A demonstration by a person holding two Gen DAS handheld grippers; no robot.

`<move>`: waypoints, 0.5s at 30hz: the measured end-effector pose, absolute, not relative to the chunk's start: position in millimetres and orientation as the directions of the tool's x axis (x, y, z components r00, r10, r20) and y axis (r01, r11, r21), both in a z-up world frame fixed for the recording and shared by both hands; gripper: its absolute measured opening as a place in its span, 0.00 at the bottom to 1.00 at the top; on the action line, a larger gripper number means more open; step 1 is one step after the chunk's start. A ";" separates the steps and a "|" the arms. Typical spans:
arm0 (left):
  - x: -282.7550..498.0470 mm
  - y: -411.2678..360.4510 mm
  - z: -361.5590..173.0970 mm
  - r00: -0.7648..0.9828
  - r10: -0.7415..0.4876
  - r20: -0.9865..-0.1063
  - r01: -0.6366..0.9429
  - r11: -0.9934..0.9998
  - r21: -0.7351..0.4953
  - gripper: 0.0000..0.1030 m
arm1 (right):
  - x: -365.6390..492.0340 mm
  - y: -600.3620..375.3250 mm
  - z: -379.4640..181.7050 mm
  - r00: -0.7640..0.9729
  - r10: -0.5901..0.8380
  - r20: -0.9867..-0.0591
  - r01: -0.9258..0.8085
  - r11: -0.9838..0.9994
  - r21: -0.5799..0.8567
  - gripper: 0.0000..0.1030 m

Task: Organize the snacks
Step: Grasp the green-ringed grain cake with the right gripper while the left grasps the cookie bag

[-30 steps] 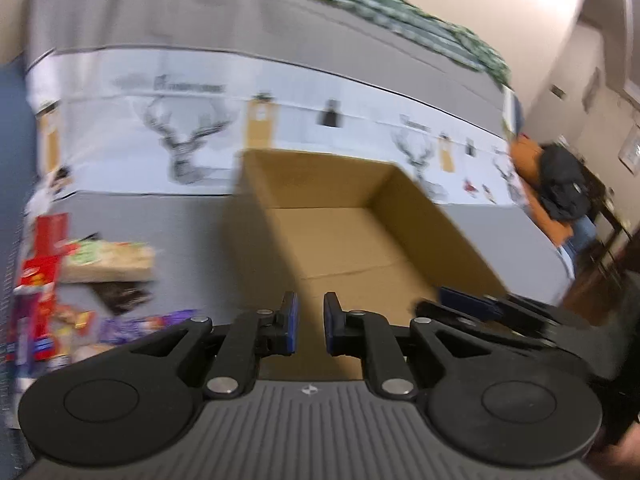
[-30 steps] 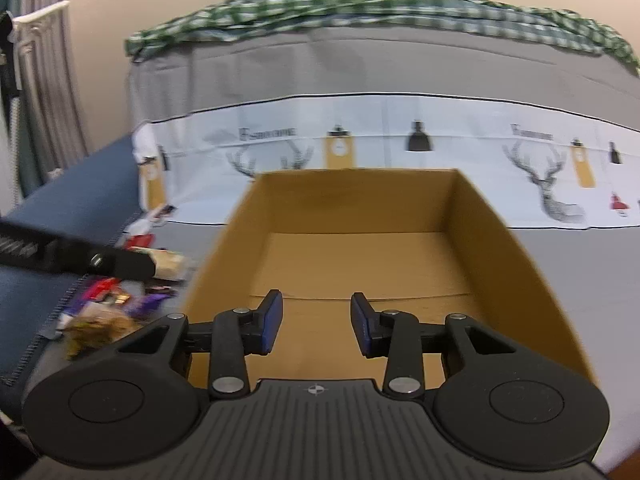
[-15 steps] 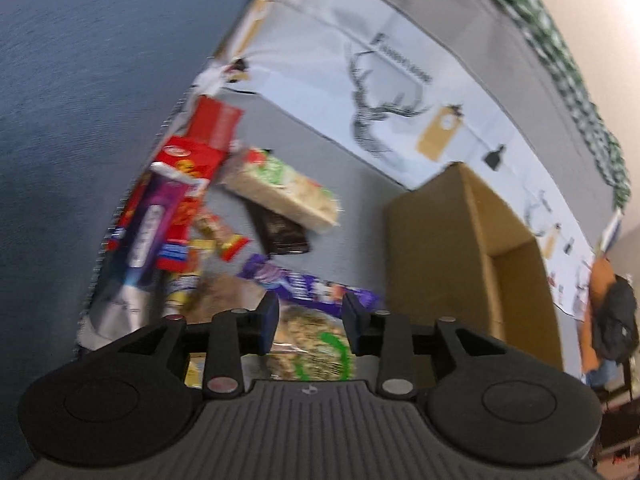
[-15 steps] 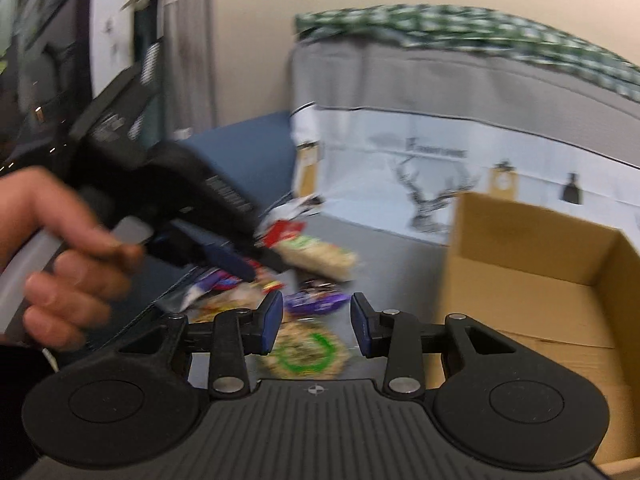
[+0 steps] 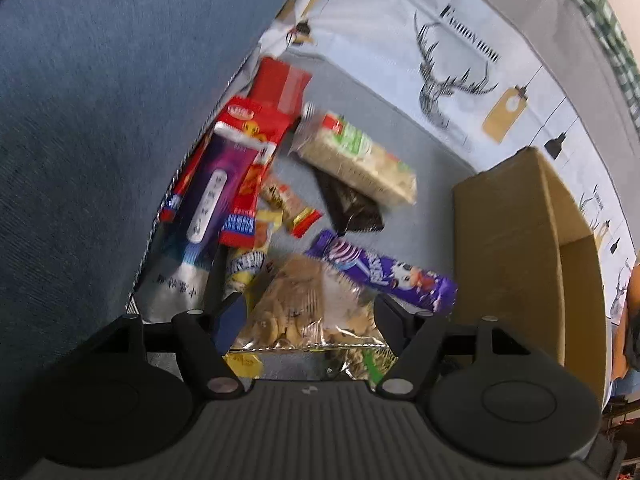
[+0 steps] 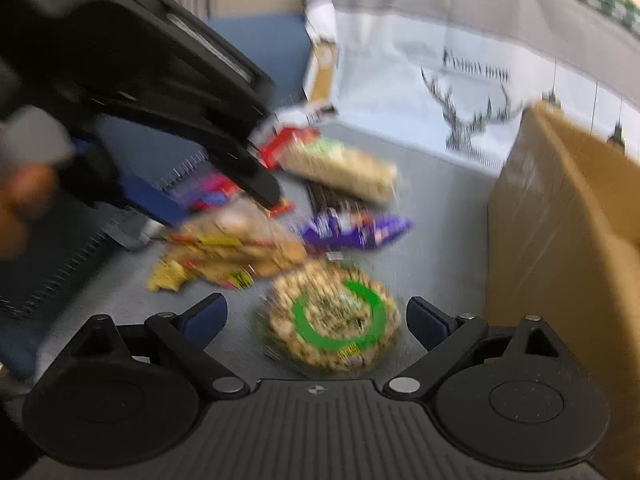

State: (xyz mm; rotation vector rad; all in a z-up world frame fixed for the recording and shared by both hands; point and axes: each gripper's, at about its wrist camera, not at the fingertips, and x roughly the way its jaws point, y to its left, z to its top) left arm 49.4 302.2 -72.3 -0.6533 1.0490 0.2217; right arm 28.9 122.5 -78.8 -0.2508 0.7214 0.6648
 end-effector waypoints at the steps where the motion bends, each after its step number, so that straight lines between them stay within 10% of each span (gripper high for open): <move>1: 49.9 302.7 -74.0 0.496 -0.141 -0.857 -0.466 0.789 -0.400 0.73 | 33.6 124.4 -81.9 0.551 0.454 -0.701 -0.622 0.782 0.018 0.93; 15: 54.3 298.0 -91.0 0.445 -0.231 -0.865 -0.483 0.752 -0.449 0.71 | 36.5 122.7 -96.5 0.559 0.472 -0.682 -0.642 0.766 0.005 0.85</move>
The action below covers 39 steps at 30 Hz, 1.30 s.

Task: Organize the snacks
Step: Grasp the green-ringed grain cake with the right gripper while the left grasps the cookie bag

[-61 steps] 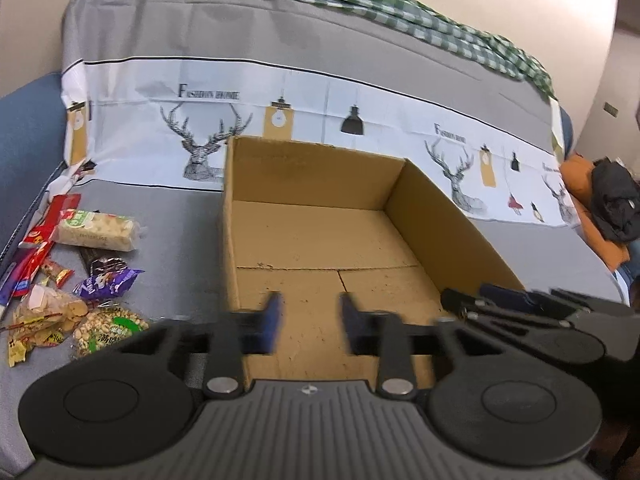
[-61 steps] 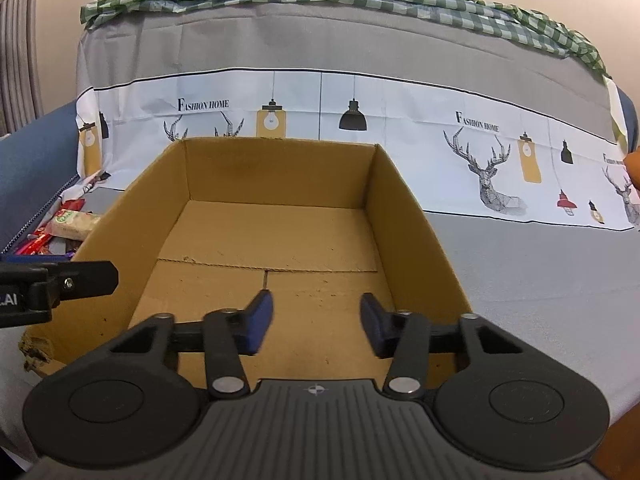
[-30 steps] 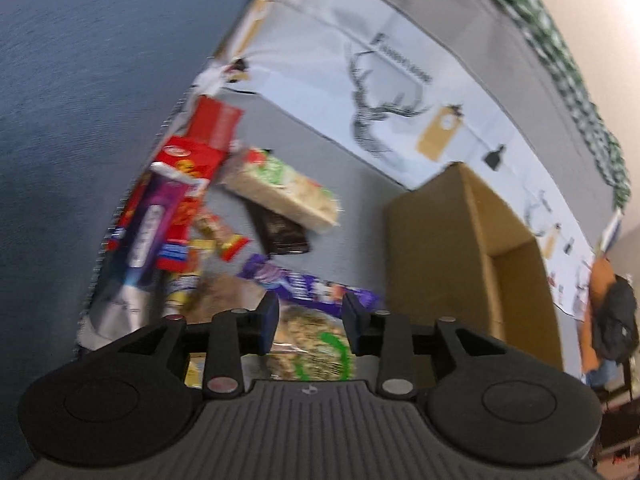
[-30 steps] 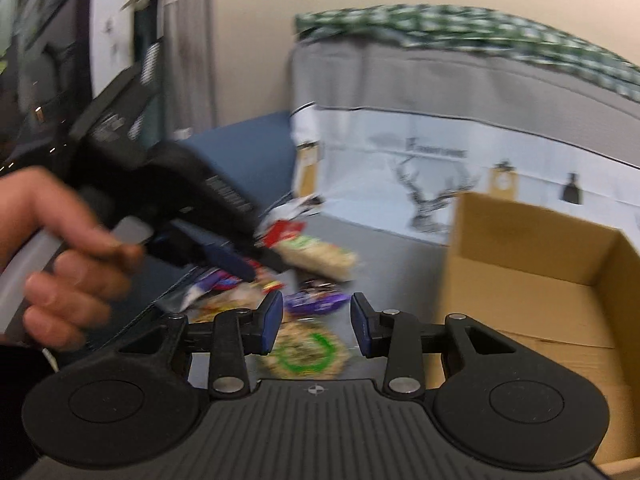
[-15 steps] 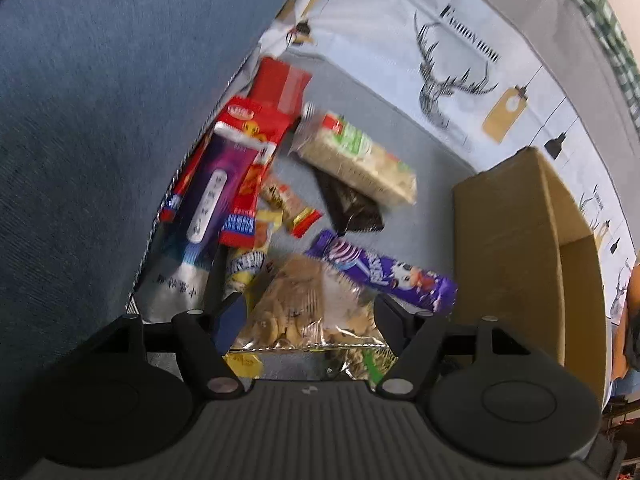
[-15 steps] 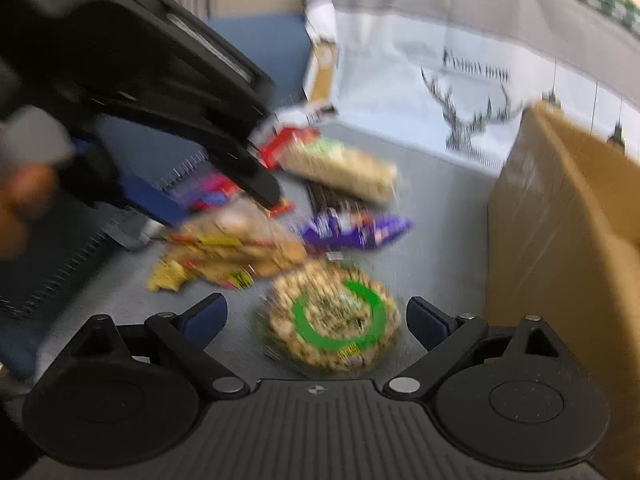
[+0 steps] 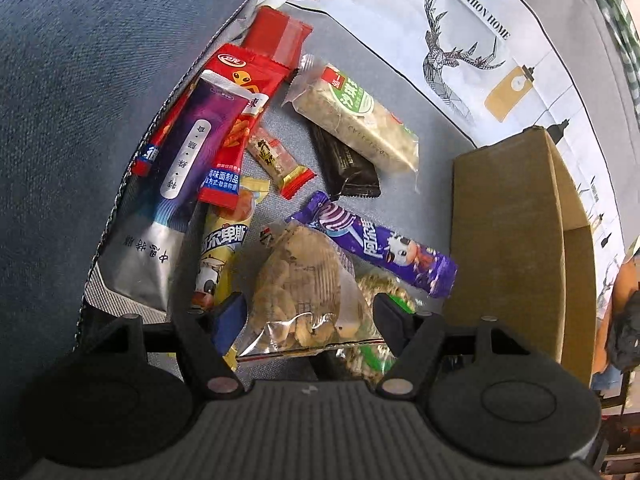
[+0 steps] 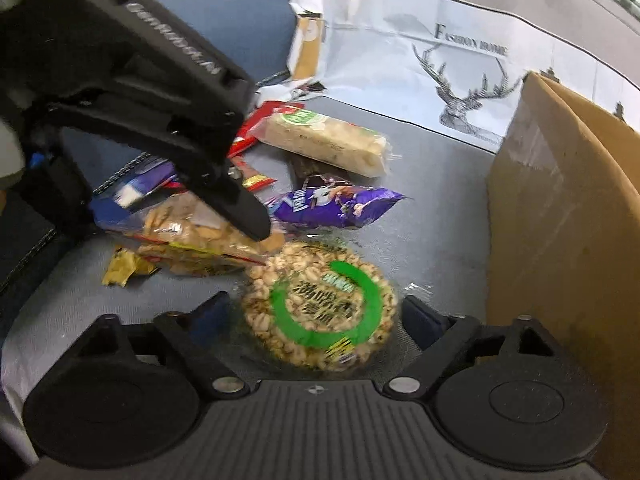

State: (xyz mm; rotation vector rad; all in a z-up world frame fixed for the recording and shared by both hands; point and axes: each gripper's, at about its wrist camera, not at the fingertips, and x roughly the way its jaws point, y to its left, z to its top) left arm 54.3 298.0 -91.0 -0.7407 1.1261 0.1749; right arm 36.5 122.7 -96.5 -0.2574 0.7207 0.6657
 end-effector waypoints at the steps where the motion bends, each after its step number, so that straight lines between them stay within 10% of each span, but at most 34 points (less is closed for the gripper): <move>1: 54.8 298.5 -91.4 0.445 -0.234 -0.864 -0.482 0.751 -0.452 0.67 | 33.5 121.1 -96.2 0.561 0.477 -0.677 -0.649 0.760 -0.003 0.84; 8: 52.0 295.0 -86.2 0.457 -0.233 -0.858 -0.456 0.767 -0.451 0.55 | 18.5 111.6 -83.2 0.549 0.503 -0.667 -0.677 0.736 -0.003 0.82; 39: 58.4 278.5 -103.7 0.362 -0.252 -0.898 -0.428 0.810 -0.400 0.57 | -20.3 87.1 -84.9 0.434 0.494 -0.753 -0.718 0.695 0.042 0.80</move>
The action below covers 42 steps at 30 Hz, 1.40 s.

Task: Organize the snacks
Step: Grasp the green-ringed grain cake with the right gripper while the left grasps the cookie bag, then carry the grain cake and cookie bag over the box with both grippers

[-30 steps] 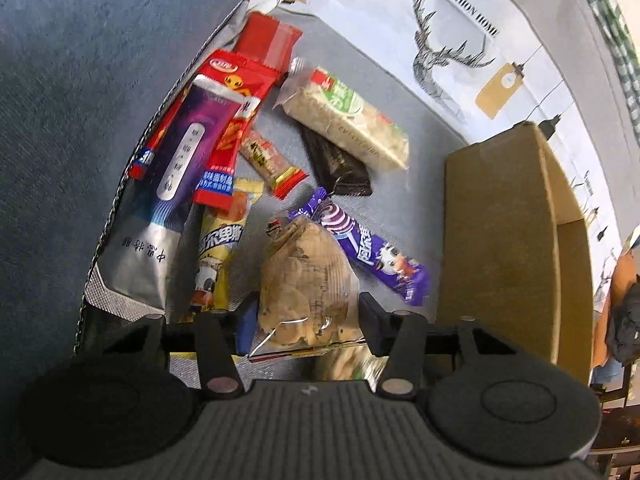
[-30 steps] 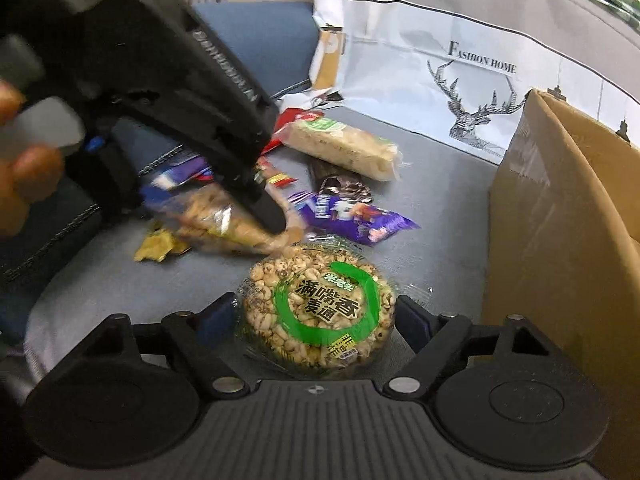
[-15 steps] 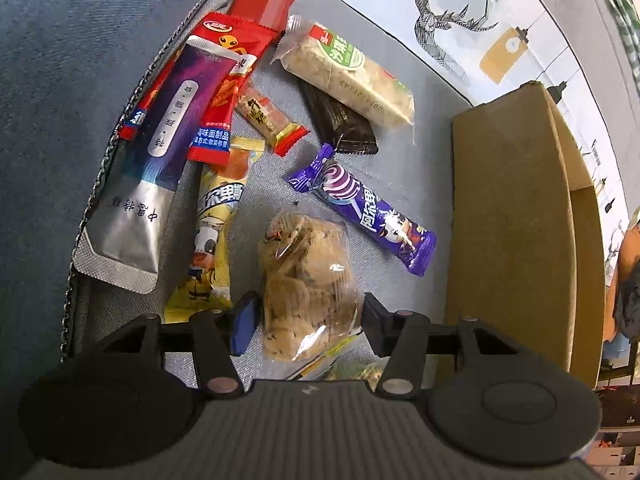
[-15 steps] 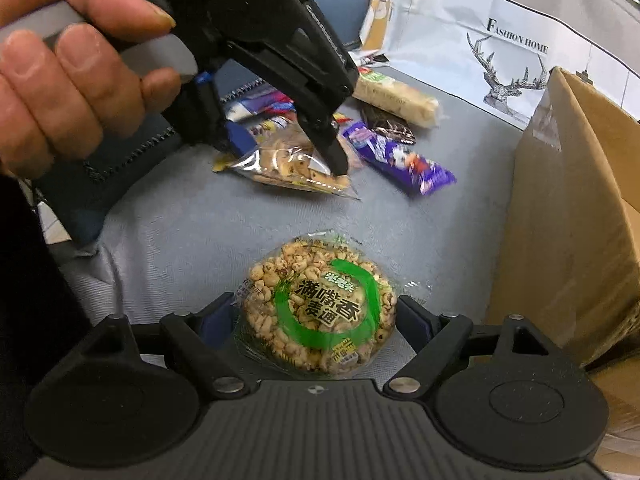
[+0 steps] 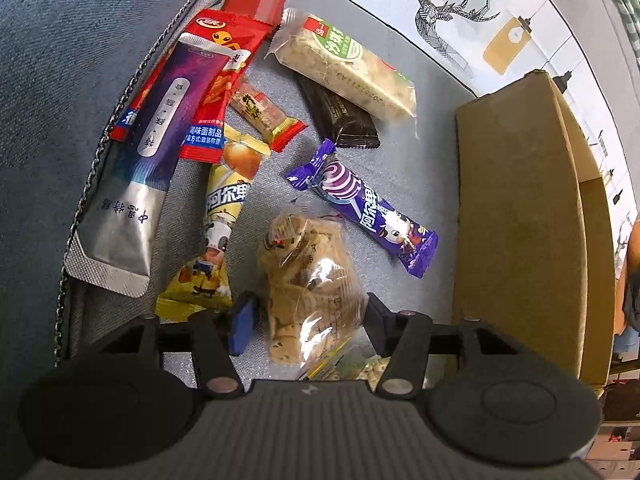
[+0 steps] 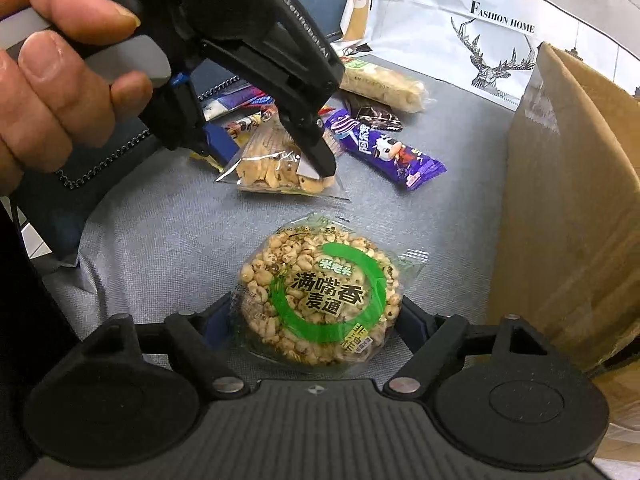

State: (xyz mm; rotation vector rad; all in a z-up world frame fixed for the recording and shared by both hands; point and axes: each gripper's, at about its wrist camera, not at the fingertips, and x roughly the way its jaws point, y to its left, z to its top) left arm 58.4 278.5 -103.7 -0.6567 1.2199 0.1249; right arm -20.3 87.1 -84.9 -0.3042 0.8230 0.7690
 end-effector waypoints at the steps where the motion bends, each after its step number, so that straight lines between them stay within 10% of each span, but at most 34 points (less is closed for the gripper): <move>1: 58.5 278.5 -103.0 0.364 -0.249 -0.897 -0.428 0.811 -0.399 0.55 | -21.9 86.7 -84.4 0.440 0.494 -0.750 -0.716 0.697 0.039 0.80; 27: 32.8 263.9 -15.0 0.734 -0.100 -0.672 -0.314 0.827 -0.466 0.51 | 4.0 -0.9 53.9 0.717 0.531 -0.451 -0.620 0.782 -0.066 0.79; 42: 51.3 124.7 27.8 0.868 -0.123 -0.480 -0.068 0.930 -0.361 0.51 | 67.3 -113.7 27.4 0.834 0.343 -0.433 -0.367 0.930 0.030 0.79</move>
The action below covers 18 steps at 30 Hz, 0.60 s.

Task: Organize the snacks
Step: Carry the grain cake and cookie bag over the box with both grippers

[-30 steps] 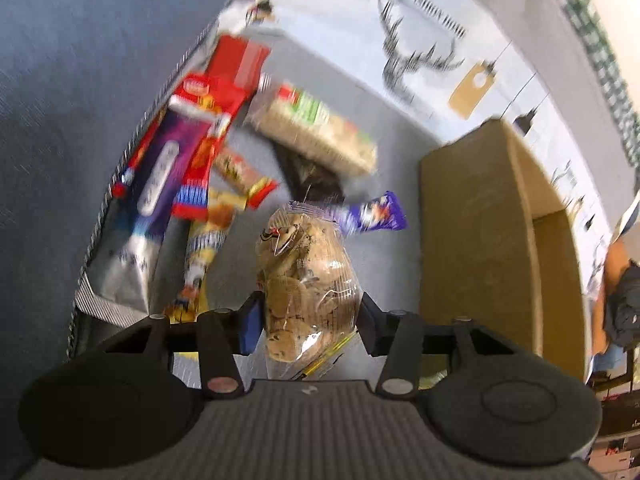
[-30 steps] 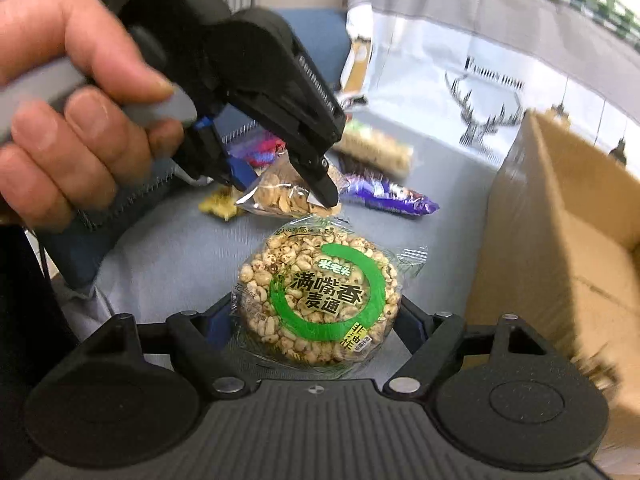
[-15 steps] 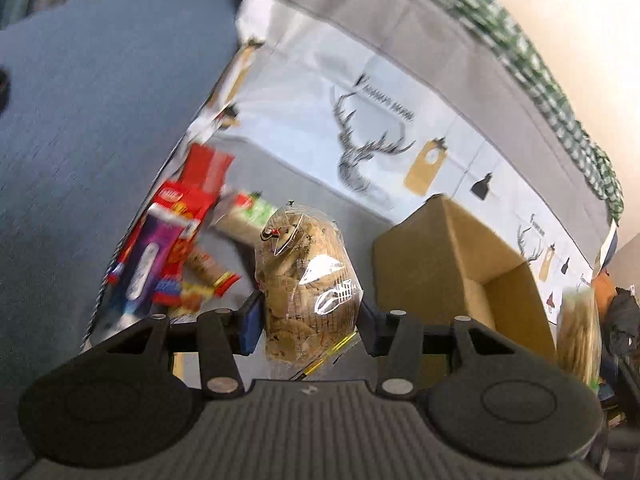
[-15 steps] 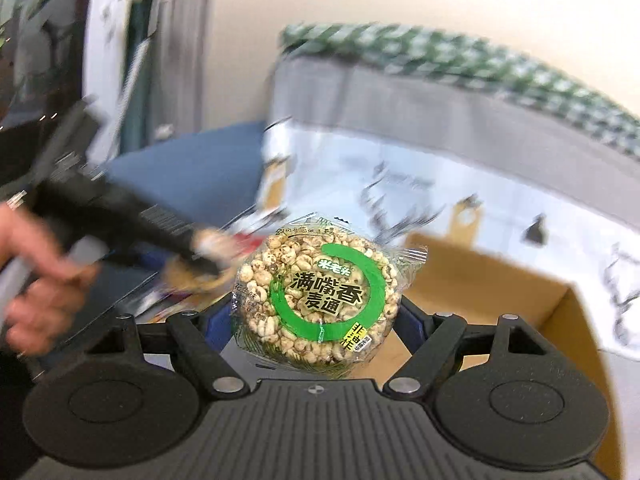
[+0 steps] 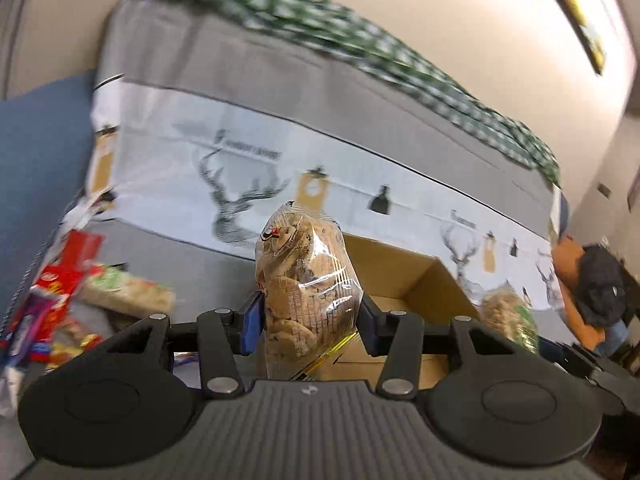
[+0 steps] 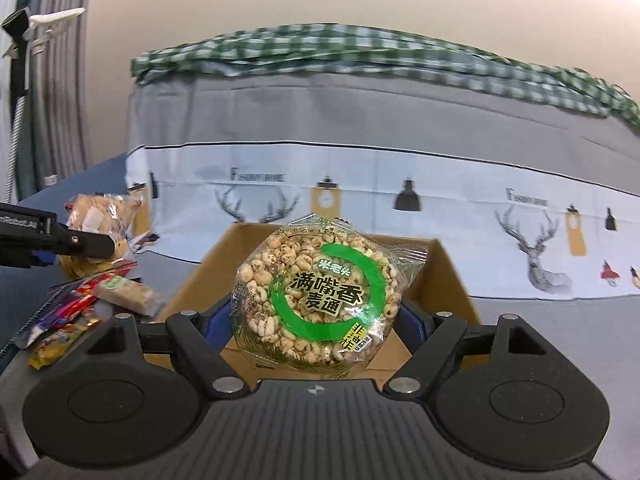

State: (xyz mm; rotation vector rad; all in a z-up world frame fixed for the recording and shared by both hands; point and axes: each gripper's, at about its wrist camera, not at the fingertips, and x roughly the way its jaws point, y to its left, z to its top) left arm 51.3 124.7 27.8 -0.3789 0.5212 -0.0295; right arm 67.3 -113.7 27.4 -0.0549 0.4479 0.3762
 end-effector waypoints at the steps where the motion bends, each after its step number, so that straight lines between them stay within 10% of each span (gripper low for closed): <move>1: 50.6 115.3 28.2 0.869 -0.132 -0.477 -0.052 0.934 -0.354 0.51 | 68.2 -118.3 25.6 0.836 0.335 -0.435 -0.357 0.933 0.033 0.79; 18: 66.8 56.4 -4.2 0.819 -0.281 -0.500 0.119 0.936 -0.331 0.51 | 74.2 -154.9 11.0 0.849 0.263 -0.457 -0.272 0.961 0.049 0.79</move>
